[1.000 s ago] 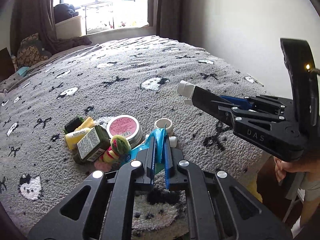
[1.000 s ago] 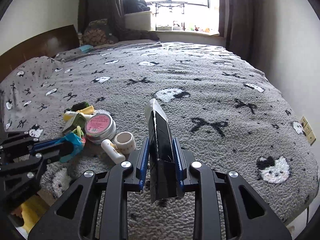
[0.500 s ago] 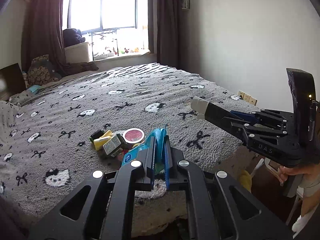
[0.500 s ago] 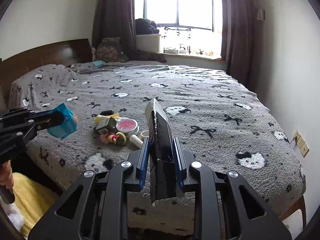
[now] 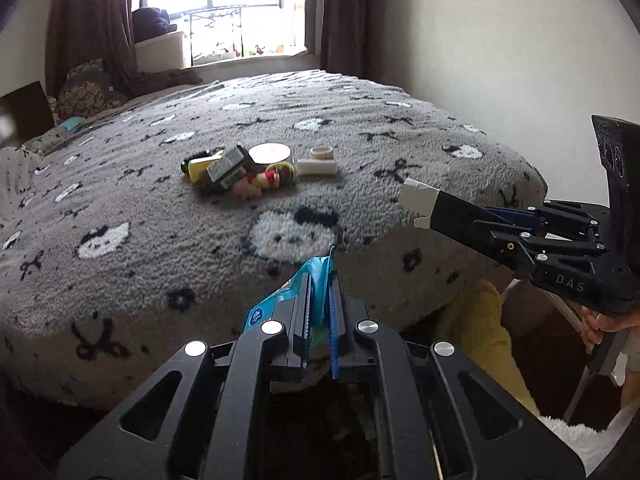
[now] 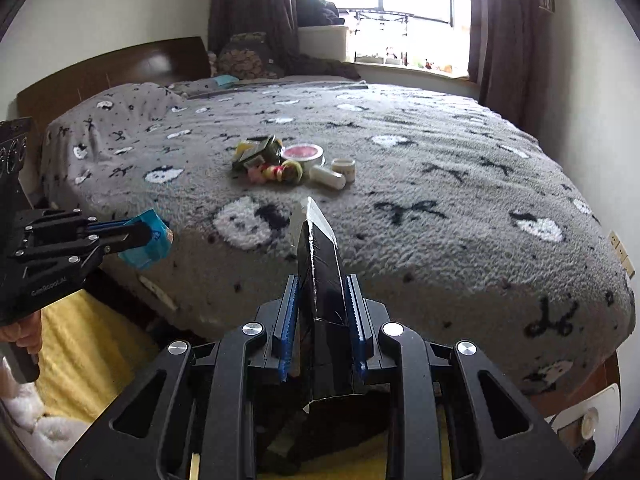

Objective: Collect trash
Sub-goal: 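Lower both held items into the bin beside the bed and release them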

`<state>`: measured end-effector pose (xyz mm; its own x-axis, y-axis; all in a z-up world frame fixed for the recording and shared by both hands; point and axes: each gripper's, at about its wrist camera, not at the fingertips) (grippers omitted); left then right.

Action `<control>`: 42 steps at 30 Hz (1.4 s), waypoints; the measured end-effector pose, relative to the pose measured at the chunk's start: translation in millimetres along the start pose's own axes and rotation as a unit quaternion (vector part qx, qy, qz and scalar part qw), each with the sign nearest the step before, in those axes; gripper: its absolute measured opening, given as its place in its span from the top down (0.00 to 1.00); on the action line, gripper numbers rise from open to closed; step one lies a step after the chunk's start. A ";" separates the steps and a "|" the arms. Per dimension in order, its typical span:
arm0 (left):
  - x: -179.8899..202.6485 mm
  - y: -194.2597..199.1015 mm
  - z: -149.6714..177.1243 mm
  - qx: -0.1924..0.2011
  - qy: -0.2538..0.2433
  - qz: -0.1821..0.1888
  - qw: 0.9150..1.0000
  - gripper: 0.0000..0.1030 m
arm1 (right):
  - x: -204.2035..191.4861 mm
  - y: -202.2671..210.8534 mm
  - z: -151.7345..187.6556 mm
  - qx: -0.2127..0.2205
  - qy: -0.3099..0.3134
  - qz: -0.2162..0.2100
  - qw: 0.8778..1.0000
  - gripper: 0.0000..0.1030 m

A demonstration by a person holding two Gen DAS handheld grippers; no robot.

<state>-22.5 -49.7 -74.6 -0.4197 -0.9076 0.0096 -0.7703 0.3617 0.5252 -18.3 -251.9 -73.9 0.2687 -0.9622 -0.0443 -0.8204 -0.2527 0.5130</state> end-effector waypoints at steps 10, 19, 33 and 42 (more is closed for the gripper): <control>-2.7 -33.0 73.0 -0.096 0.027 0.009 0.995 0.94 | -17.3 -31.0 53.4 -0.085 -0.014 -0.033 0.996 0.76; -7.5 -61.7 114.8 -0.157 0.050 0.025 0.986 0.94 | -25.4 -63.1 91.4 -0.150 -0.036 -0.057 0.986 0.76; -8.9 -116.2 157.9 -0.266 0.076 0.079 0.958 0.94 | -23.0 -109.2 143.0 -0.262 -0.076 -0.072 0.959 0.76; -2.6 -126.2 169.6 -0.288 0.072 0.077 0.952 0.89 | -26.3 -117.3 148.0 -0.274 -0.084 -0.060 0.956 0.70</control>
Point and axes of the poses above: each gripper's, at about its wrist camera, not at the fingertips, and y roughly against the way its jaws point, x to its right, z to its underside, and after that the axes turned 8 degrees about x, right-handed
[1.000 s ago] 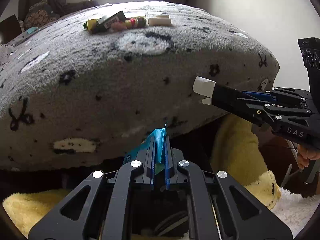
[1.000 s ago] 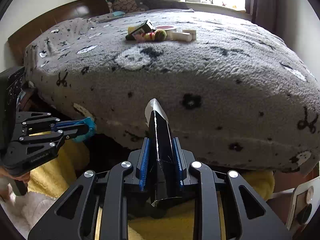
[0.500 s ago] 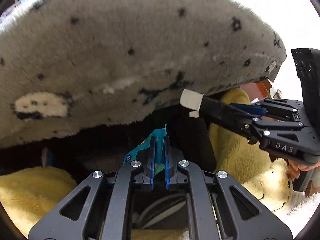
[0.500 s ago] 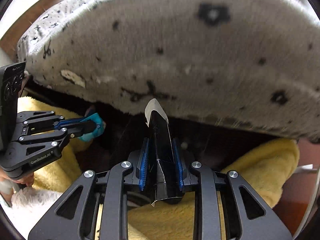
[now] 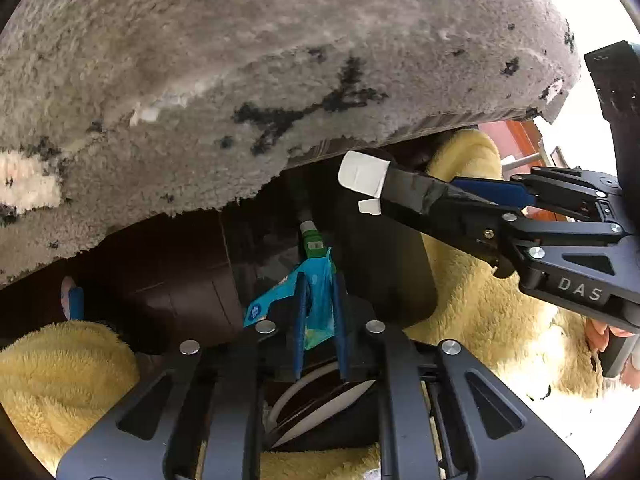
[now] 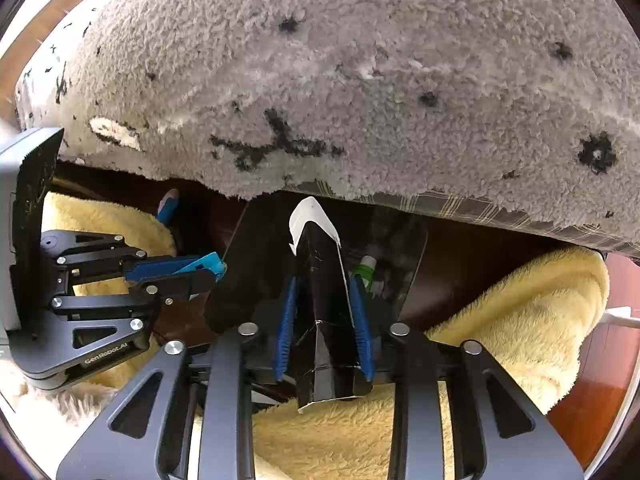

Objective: Collect trash
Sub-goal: 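Lower both held items into the bin beside the bed and release them, then grasp the fuzzy pipe-cleaner toy with left tool while right tool grasps white stick tube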

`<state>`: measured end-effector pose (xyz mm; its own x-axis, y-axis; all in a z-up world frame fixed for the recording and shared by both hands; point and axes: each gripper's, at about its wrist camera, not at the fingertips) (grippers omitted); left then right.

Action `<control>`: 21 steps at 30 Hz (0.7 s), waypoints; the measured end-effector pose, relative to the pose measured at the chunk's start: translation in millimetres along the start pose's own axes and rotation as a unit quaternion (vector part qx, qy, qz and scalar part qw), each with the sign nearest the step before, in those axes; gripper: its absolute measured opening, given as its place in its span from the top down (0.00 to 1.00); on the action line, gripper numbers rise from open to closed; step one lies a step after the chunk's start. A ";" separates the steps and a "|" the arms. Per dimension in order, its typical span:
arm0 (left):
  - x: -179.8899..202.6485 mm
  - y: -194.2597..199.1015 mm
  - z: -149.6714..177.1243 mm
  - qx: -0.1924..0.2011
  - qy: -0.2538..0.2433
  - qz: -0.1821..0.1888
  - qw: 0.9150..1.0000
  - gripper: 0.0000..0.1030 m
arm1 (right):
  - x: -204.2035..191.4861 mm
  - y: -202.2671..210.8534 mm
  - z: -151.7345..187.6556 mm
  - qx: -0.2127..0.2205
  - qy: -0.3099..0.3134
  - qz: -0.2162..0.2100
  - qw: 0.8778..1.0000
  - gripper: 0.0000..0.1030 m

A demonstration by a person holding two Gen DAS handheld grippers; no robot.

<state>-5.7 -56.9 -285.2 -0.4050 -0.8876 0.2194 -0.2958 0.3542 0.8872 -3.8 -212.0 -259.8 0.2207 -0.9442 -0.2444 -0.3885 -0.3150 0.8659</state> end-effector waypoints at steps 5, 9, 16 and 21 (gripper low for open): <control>-3.4 5.3 0.5 0.005 0.003 -0.004 1.000 0.75 | 5.5 5.7 -8.9 0.007 -0.014 -0.002 1.000 0.51; -7.8 14.9 -0.4 0.014 0.004 -0.009 1.000 0.72 | 11.7 13.2 -13.5 0.017 -0.016 0.001 1.000 0.50; -7.1 35.1 -8.4 0.044 -0.008 -0.040 0.998 0.38 | 9.1 23.8 -20.9 0.056 -0.018 0.025 0.998 0.21; -2.9 57.7 -15.5 0.081 -0.020 -0.068 0.994 0.15 | 8.7 40.1 -30.3 0.086 -0.011 0.039 0.996 0.16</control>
Point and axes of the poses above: each gripper's, at about its wrist camera, not at the fingertips, and y roughly against the way its jaws point, x to its right, z to its underside, and after that the axes turned 8 degrees about x, right-handed
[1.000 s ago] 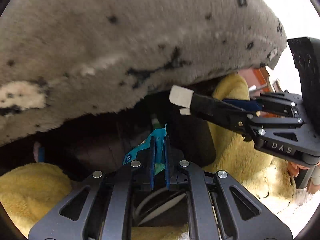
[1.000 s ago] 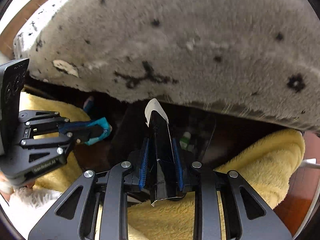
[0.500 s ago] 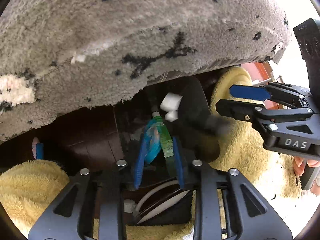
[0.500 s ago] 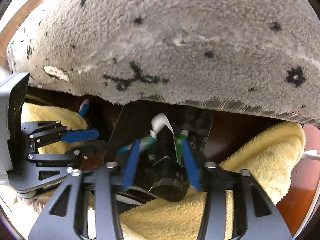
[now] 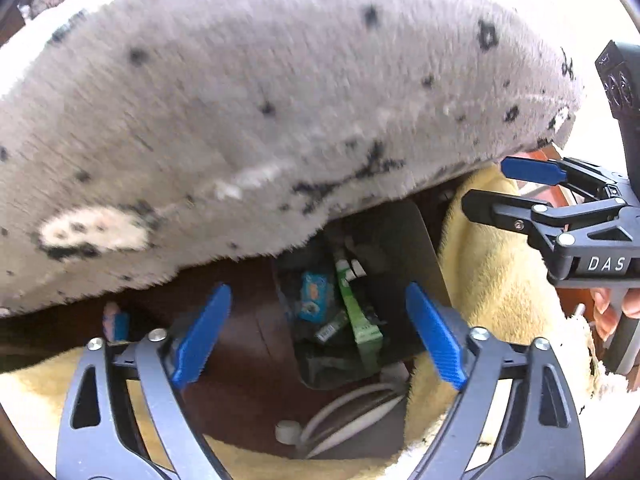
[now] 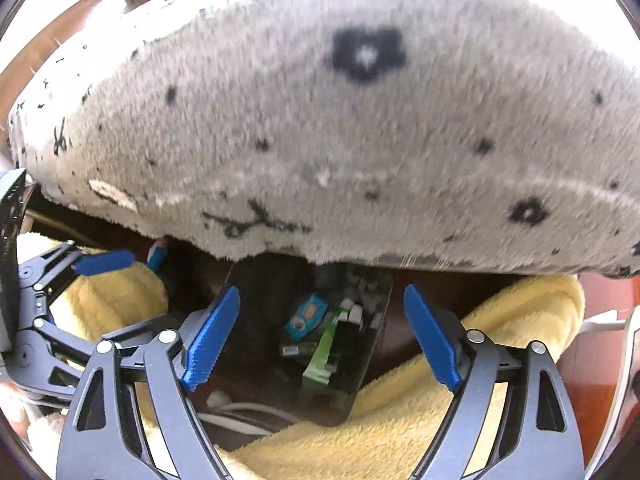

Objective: Collect trash
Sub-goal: 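Grasp the fuzzy pipe-cleaner toy with left tool while right tool grasps white stick tube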

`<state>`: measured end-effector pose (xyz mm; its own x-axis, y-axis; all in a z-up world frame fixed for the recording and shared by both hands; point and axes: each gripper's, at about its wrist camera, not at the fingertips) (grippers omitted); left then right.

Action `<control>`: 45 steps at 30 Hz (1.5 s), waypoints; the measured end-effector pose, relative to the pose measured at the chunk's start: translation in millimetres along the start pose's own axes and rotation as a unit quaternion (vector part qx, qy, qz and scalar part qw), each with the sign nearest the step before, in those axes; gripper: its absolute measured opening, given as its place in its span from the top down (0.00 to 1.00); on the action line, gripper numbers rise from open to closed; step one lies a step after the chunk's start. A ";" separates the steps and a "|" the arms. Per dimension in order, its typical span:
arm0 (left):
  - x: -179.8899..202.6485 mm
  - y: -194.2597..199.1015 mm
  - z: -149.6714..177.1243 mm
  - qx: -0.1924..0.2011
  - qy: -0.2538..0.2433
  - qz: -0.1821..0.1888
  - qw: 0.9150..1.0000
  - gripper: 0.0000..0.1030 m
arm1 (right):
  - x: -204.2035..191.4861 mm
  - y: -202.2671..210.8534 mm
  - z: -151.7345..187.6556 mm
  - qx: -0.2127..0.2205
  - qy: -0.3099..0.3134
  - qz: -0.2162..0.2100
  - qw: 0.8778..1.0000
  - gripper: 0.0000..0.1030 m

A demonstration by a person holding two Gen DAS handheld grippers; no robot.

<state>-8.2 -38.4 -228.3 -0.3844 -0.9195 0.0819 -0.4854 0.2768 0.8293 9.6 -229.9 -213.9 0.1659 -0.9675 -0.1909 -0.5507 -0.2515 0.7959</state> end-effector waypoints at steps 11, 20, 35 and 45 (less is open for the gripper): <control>-33.5 67.1 -40.2 0.099 0.005 -0.046 0.994 0.13 | 3.6 43.8 -55.7 0.088 0.027 0.023 0.995 0.14; -63.9 74.6 -91.4 0.139 0.030 -0.072 0.987 0.13 | 0.8 51.4 -126.6 0.155 0.044 0.031 0.986 0.14; -75.1 44.2 -154.6 0.146 0.045 -0.045 0.987 0.13 | -9.6 -25.1 -214.0 0.147 0.059 0.025 0.987 0.45; -57.7 21.3 -184.6 0.142 0.030 -0.031 0.989 0.13 | -3.6 -23.5 -213.2 0.149 0.072 0.034 0.986 0.75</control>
Point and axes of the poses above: each gripper's, at about its wrist camera, not at the fingertips, and y roughly against the way its jaws point, x to its right, z to its underside, and after that the axes turned 8 degrees about x, right-handed
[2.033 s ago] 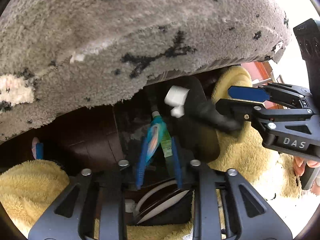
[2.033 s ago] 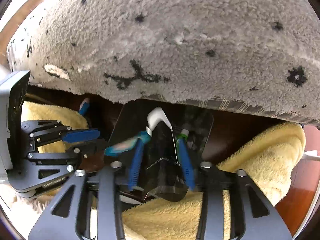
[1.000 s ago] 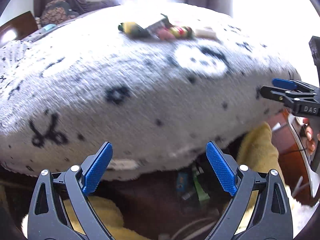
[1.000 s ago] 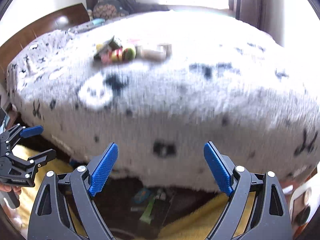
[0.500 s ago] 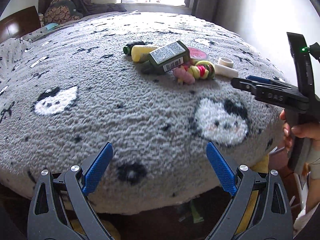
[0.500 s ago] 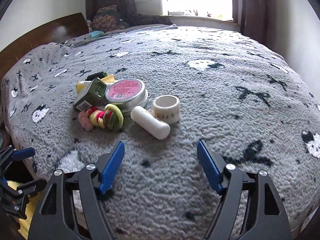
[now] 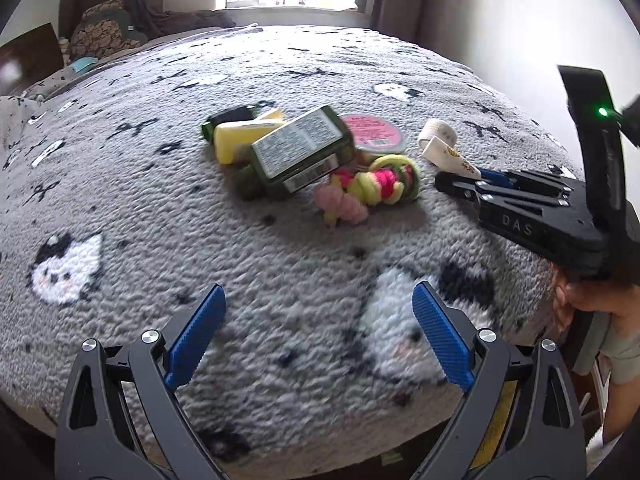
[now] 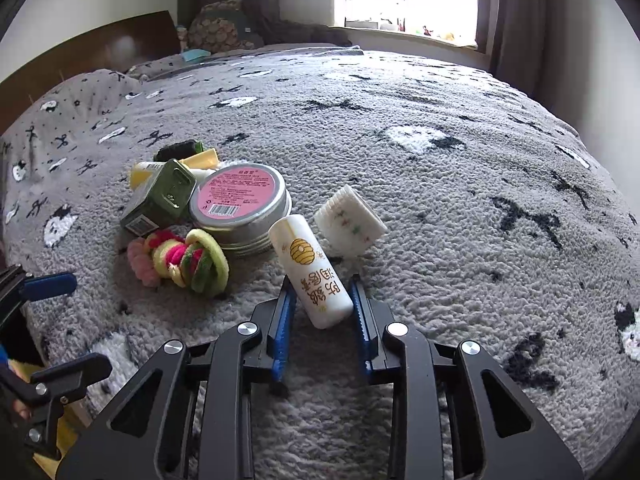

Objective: Collect trash
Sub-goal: 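Grasp the fuzzy pipe-cleaner toy with left tool while right tool grasps white stick tube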

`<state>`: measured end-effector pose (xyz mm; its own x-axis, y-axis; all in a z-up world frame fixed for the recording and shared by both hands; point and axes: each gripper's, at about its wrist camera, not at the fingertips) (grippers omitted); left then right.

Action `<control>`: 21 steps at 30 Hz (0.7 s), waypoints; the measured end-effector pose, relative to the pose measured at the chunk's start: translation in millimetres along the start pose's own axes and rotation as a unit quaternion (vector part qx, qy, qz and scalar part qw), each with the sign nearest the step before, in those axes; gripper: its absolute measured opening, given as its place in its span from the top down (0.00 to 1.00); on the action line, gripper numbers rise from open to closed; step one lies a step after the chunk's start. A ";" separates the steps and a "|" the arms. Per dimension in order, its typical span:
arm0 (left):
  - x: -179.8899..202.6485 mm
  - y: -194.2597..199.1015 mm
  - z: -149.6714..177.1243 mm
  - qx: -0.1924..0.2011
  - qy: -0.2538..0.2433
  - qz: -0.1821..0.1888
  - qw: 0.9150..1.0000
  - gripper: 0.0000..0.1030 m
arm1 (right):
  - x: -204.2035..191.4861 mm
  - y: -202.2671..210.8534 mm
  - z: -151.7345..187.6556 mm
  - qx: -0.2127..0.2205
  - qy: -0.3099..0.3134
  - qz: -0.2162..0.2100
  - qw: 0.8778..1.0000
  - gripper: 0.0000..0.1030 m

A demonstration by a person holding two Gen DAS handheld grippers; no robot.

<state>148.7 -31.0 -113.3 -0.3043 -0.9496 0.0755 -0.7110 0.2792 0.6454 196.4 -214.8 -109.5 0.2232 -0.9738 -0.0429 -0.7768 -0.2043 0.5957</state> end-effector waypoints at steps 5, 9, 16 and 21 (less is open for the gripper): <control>17.7 -18.2 -16.3 -0.001 -0.003 0.018 1.000 0.13 | 13.3 19.0 10.7 0.004 -0.001 -0.009 1.000 0.77; 31.2 -39.0 -33.5 -0.002 0.008 0.035 0.999 0.13 | 24.3 35.4 19.0 0.011 -0.013 -0.015 1.000 0.77; 30.1 -66.7 -50.1 -0.012 0.027 -0.002 1.000 0.32 | 34.8 54.9 31.4 0.020 -0.020 -0.012 1.000 0.77; 22.7 -52.2 -46.3 -0.011 0.030 0.012 0.999 0.35 | 40.0 63.5 37.0 0.025 -0.025 -0.008 0.999 0.77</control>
<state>208.2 -73.8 -110.1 -0.2816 -0.9498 0.1364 -0.6897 0.2991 0.6594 134.2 -270.4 -103.1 0.2063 -0.9740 -0.0932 -0.8021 -0.2229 0.5540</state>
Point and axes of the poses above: each gripper's, at about its wrist camera, not at the fingertips, and y roughly against the way its jaws point, x to its right, z to its underside, and after that the axes turned 8 degrees about x, right-handed
